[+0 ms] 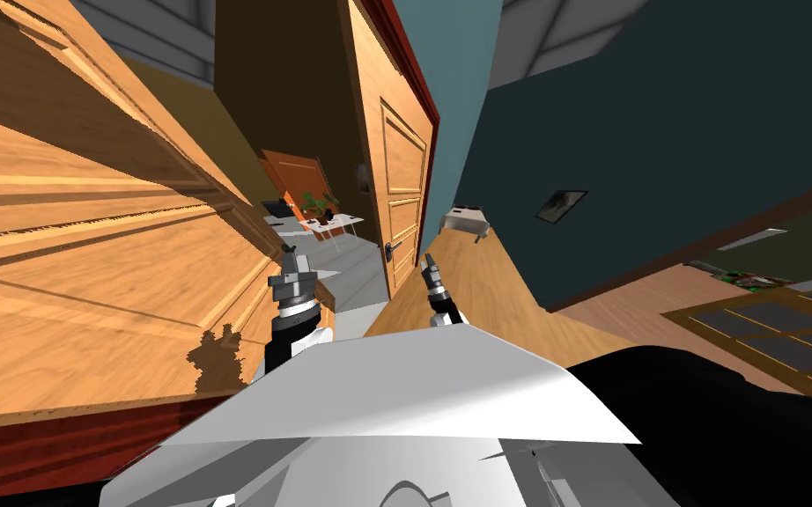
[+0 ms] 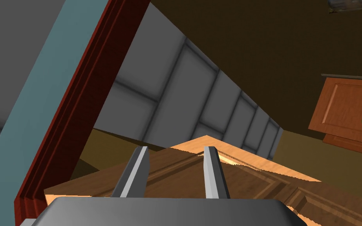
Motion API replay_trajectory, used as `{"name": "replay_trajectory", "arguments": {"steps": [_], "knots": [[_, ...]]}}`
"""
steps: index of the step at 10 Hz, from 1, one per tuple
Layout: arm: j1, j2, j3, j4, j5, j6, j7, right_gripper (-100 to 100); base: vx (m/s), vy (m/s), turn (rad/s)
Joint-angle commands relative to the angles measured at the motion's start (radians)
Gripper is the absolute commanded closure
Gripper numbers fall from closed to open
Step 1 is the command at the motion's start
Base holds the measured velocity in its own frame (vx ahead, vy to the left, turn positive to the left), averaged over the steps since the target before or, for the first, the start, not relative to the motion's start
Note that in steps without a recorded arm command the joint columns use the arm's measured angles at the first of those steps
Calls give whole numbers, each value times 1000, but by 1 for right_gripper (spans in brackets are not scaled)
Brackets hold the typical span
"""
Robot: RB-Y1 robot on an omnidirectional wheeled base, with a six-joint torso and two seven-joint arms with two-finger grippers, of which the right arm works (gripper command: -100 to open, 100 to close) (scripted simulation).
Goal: Push the door open
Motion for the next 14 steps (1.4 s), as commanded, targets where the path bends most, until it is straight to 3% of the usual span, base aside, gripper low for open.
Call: {"name": "replay_trajectory", "arguments": {"steps": [1,14], "knots": [[-8,-8,35,21,-13,15,9,-100,204,-111,111],[-58,-59,260,217,-98,51,58,-100,145,-110,108]]}}
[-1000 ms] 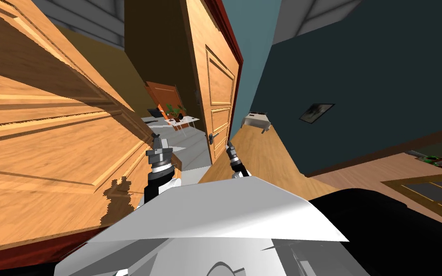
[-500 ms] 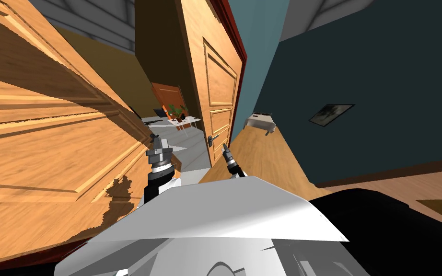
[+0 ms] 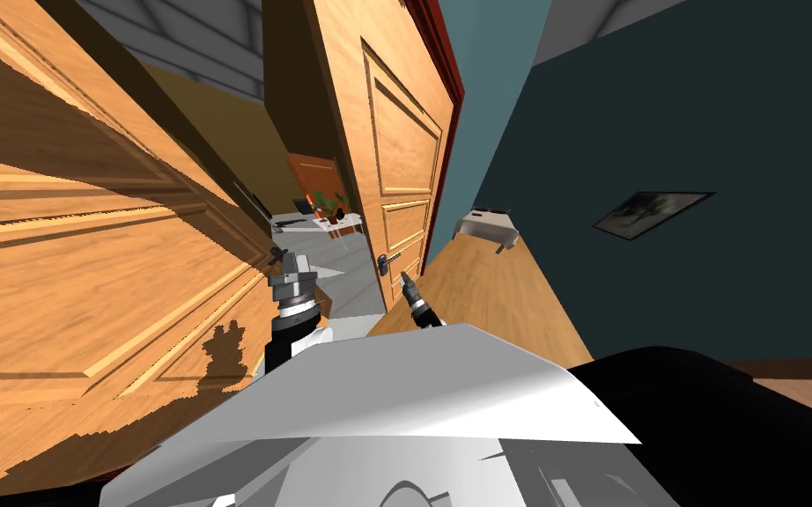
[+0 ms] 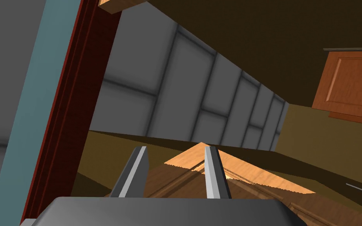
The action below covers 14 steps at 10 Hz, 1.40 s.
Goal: Push the door open
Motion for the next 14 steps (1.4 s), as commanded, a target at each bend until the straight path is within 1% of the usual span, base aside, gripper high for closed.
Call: {"name": "replay_trajectory", "arguments": {"steps": [1,5,10,14], "knots": [[-13,-4,24,30,-12,5,4,-100,146,-114,106],[-28,-17,93,89,-37,16,19,-100,145,-121,109],[-44,-29,167,154,-66,28,35,-100,154,-132,94],[-54,-36,208,190,-81,35,44,-100,122,-107,60]]}}
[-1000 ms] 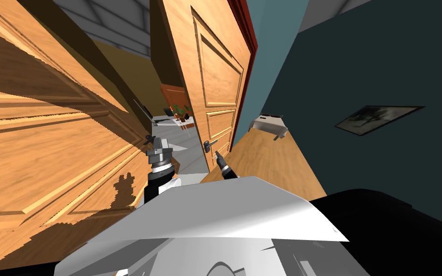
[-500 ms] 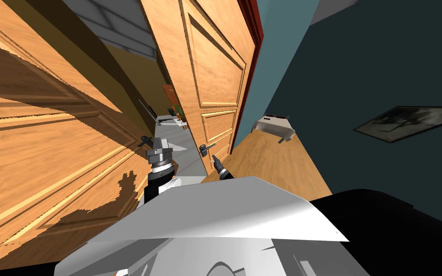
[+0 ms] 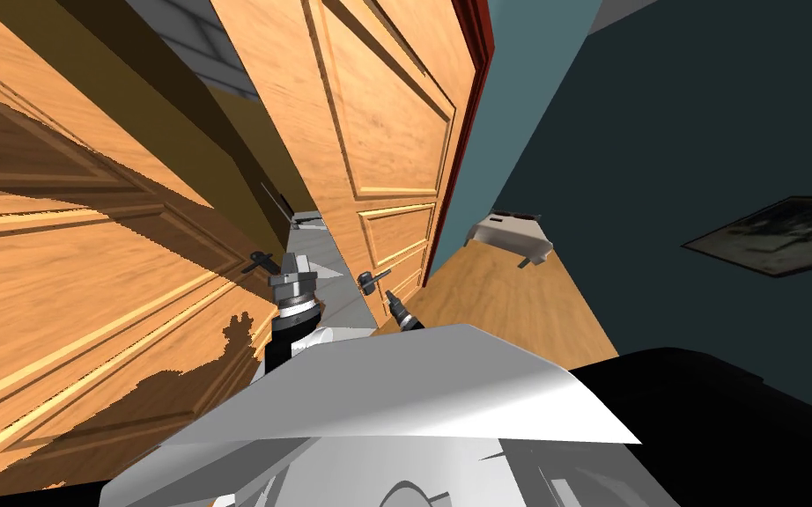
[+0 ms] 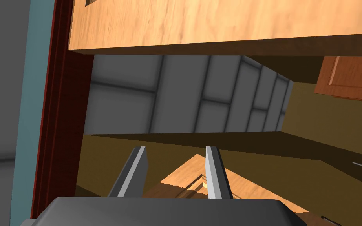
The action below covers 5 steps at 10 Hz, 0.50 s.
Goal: Push the door open
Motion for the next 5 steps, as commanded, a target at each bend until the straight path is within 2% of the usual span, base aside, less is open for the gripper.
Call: {"name": "replay_trajectory", "arguments": {"steps": [1,2,3,5], "knots": [[-5,0,18,19,-6,2,5,-100,114,-110,82],[-2,4,12,11,-3,2,4,-100,48,-48,20],[-14,15,5,27,-2,5,1,-100,140,54,37],[-27,28,-5,43,0,7,-3,-100,177,123,39]]}}
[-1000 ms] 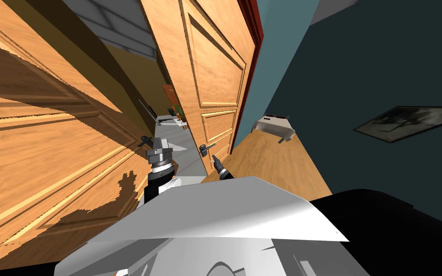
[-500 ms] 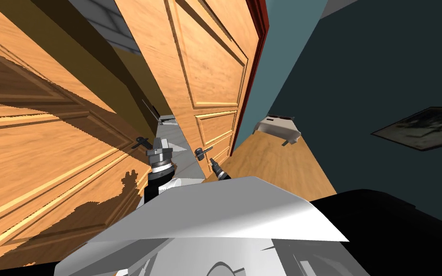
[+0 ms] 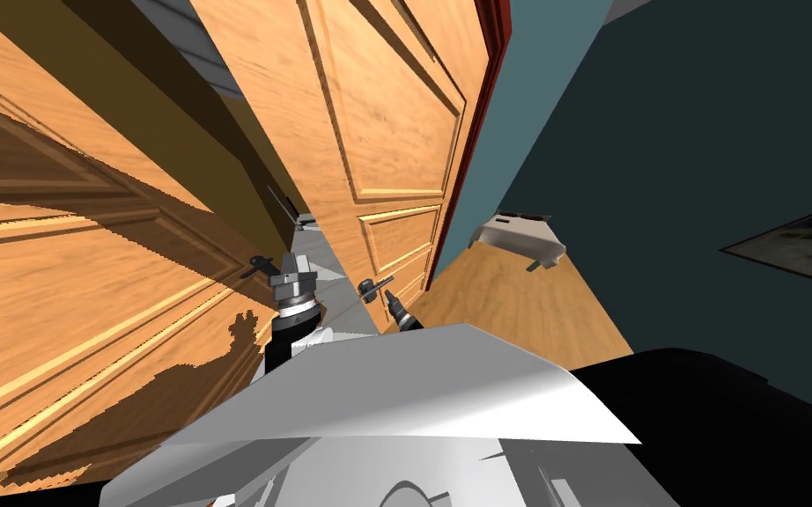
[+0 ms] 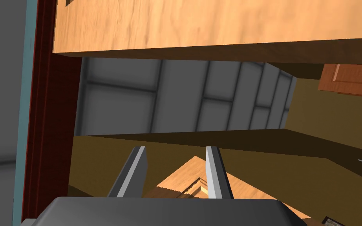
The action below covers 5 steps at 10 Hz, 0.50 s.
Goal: Push the door open
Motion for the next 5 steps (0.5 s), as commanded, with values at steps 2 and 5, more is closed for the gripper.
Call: {"name": "replay_trajectory", "arguments": {"steps": [2,5], "knots": [[-19,19,-13,26,2,2,-8,-100,141,139,28],[-30,28,-19,40,3,2,-11,-100,130,107,22]]}}
